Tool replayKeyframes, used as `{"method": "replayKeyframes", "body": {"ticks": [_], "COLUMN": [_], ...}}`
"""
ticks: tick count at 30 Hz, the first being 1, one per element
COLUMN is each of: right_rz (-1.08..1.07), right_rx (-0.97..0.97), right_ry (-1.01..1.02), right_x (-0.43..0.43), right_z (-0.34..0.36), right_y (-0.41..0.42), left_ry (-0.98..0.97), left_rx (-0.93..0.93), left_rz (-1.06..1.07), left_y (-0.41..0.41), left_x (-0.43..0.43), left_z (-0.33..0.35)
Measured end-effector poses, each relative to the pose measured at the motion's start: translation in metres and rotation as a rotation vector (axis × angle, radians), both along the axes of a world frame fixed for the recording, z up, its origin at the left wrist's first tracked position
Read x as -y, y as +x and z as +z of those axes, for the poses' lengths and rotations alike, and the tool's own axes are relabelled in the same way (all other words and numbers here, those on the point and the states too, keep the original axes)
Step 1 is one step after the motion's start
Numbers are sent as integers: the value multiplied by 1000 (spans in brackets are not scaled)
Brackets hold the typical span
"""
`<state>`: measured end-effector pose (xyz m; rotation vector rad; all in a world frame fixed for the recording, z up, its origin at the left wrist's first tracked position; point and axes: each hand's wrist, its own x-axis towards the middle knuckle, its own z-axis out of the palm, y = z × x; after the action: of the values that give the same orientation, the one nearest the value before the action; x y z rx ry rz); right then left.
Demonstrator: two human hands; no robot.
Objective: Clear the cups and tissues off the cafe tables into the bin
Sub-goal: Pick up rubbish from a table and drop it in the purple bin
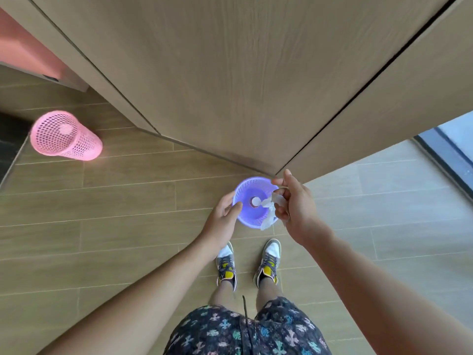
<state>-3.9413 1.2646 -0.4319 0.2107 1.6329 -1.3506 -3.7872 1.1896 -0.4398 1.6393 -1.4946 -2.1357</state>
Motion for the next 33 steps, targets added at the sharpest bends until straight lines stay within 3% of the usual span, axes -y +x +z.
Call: {"method": "replayKeyframes", "body": {"ticks": [10,18,23,33], "right_rz": [1,199,314,221], "right_rx": [3,-64,-51,-191], "right_ry": [179,325,307,269], "right_x": [23,17,-1,-20], "right_z": [-165,-290,-319,-310], "right_y": [-23,-15,-7,-24], "left_ry": [28,38,4,-25], "left_rx": [128,152,170,113], "left_rz": [115,92,109,120], "left_y": [15,15,14,-21], "left_x": [-1,-4,-4,4], "left_z": [-121,-210,-233,-235]}}
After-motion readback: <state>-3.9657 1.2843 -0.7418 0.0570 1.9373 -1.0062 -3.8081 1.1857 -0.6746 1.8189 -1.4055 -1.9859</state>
